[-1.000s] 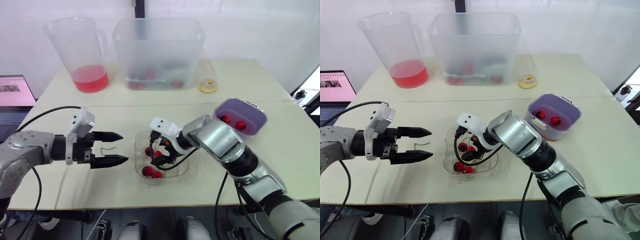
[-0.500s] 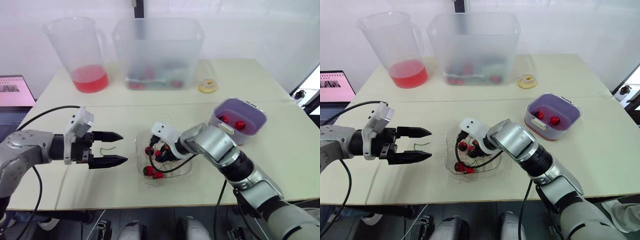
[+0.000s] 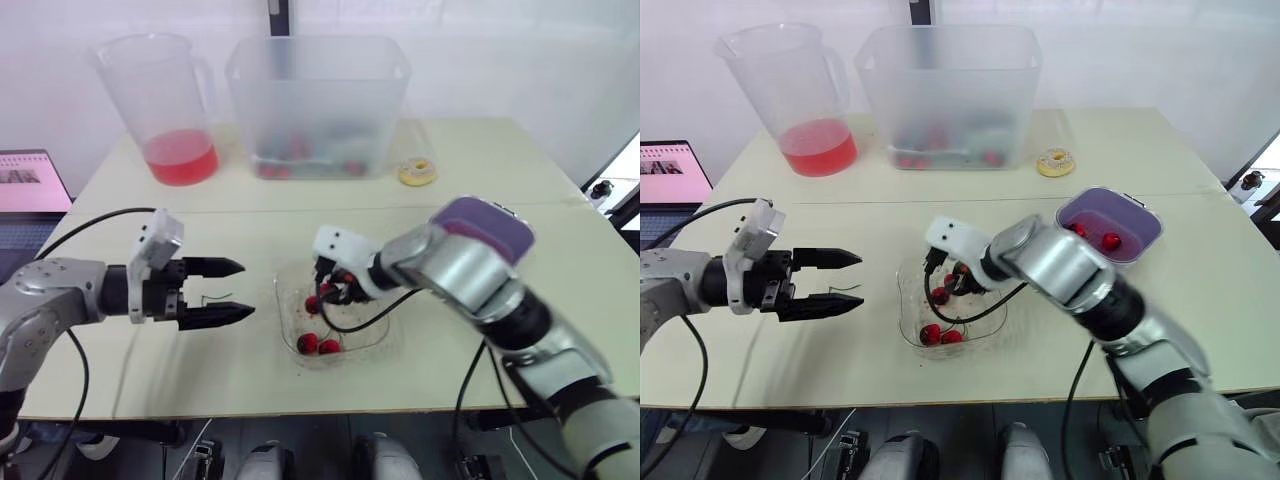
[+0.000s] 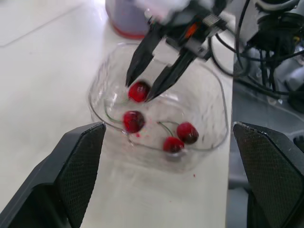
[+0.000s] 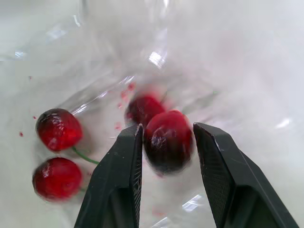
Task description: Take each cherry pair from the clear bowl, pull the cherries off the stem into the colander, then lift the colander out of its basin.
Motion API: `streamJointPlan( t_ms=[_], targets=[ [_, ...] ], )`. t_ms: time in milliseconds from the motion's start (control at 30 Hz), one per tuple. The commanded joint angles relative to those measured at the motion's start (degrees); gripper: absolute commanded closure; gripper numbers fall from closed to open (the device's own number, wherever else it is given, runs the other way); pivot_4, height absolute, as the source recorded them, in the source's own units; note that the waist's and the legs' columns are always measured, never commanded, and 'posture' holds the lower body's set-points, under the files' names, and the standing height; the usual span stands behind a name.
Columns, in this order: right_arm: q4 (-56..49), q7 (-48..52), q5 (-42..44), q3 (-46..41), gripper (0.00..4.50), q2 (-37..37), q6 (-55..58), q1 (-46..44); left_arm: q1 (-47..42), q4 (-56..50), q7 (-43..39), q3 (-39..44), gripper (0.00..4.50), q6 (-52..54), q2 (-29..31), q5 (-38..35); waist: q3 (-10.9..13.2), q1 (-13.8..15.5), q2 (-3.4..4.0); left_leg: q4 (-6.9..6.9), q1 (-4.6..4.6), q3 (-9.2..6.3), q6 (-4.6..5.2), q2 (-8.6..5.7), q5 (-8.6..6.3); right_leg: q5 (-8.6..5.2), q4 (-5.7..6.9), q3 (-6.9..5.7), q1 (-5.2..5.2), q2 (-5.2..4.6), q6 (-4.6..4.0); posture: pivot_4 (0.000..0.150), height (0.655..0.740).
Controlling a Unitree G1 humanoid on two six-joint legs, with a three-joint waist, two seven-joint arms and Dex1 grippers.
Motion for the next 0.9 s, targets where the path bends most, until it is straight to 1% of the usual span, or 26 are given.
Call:
streamJointPlan(
  t_ms=[33, 133, 233, 300, 400, 533, 667, 900],
  targets=[
    [-5.38, 5.64, 4.44, -5.71, 2.75, -2.60, -5.17, -1.71, -2.52, 1.12, 1.22, 2.67, 0.00, 0.05, -0.94, -2.05, 0.00, 0.00, 0.00, 0.00, 0.00, 0.00, 0.00, 0.00, 0.00, 0.00, 0.00, 0.00, 0.00, 0.00, 0.00, 0.150, 0.6863],
    [-6.38, 8.44, 5.36, -9.50, 2.75, -4.65, -11.63, -1.21, -5.02, 3.35, 3.08, 3.51, 0.00, 1.23, -2.67, -4.13, 0.00, 0.00, 0.00, 0.00, 0.00, 0.02, 0.00, 0.04, 0.00, 0.00, 0.01, 0.01, -0.01, 0.02, 0.00, 0.150, 0.6863],
    [-6.56, 10.41, 6.11, -10.77, 2.75, -7.77, -12.90, 0.19, -6.44, 4.78, 2.84, 2.84, 0.00, 0.87, -3.17, -3.59, -0.01, 0.06, -0.02, 0.01, 0.00, 0.03, 0.00, 0.03, 0.00, 0.00, 0.01, 0.01, 0.00, 0.01, 0.00, 0.150, 0.6863],
    [-5.89, 9.32, 5.52, -9.18, 2.75, -8.36, -11.35, 1.11, -6.84, 5.14, 2.37, 1.99, 0.00, 0.66, -3.22, -2.98, -0.02, 0.06, -0.04, 0.00, 0.01, 0.03, 0.00, 0.01, 0.00, 0.00, 0.00, 0.01, 0.03, -0.02, 0.00, 0.150, 0.6863],
    [-3.94, 6.28, 4.20, -5.53, 2.75, -7.99, -5.61, 0.77, -7.41, 5.44, 1.80, 1.14, 0.00, 0.40, -3.36, -2.44, -0.02, 0.03, -0.04, 0.01, 0.01, 0.04, 0.00, 0.02, 0.00, 0.00, 0.03, 0.02, 0.02, -0.03, 0.00, 0.150, 0.6863],
    [-1.68, 2.36, 3.69, -1.52, 2.75, -6.02, 2.02, 0.24, -7.76, 5.22, 1.30, 0.18, 0.00, 0.32, -3.48, -1.99, -0.02, 0.01, -0.04, 0.01, 0.01, 0.05, 0.00, 0.03, 0.00, 0.00, 0.02, 0.02, 0.00, -0.04, 0.00, 0.150, 0.6863],
    [-2.95, 3.18, 2.68, 4.60, 2.75, -8.56, 1.02, -0.08, -7.23, 4.68, 1.07, 0.24, 0.00, 0.30, -3.49, -1.95, -0.02, 0.07, -0.03, 0.01, -0.01, 0.05, 0.00, 0.02, 0.00, 0.00, 0.01, 0.02, -0.02, -0.04, 0.00, 0.150, 0.6863],
    [-1.16, 4.80, 1.45, 10.47, 2.75, -8.52, -1.20, -2.44, -6.16, 3.33, 1.52, 0.00, 0.00, 0.00, -4.42, -1.52, -0.02, 0.00, -0.04, 0.02, 0.00, 0.04, 0.00, 0.01, 0.00, 0.00, 0.02, 0.02, -0.01, -0.04, 0.00, 0.150, 0.6863]
  ],
)
